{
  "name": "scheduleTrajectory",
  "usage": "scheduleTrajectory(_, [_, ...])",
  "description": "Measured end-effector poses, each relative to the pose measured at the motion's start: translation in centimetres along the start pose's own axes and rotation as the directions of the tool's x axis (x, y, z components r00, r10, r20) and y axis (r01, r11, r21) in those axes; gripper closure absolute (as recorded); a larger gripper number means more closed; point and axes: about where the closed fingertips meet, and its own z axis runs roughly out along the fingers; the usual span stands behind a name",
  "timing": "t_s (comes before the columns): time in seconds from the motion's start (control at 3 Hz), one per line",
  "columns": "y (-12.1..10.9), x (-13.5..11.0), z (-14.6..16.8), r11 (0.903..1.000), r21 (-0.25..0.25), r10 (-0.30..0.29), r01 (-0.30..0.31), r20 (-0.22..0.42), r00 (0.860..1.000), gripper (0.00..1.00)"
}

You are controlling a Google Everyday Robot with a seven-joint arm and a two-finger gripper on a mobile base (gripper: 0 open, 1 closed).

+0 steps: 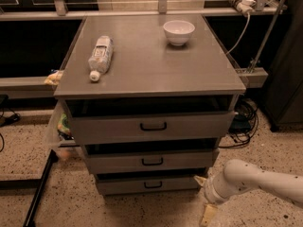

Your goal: Open bottom drawer

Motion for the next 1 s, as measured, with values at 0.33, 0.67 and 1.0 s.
scheduleTrajectory(0.33, [-0.6, 1.1, 2.1, 0.9966, 0.054, -0.061, 0.062, -0.008, 0.998, 0.00])
scheduleTrajectory(0.67, [-2.0, 2.8, 6.0, 0.9874, 0.103, -0.123, 0.121, 0.013, 0.992, 0.00])
scheduleTrajectory(1.0, [-3.6, 3.9, 9.9, 0.9796, 0.119, -0.168, 0.162, 0.043, 0.985, 0.00])
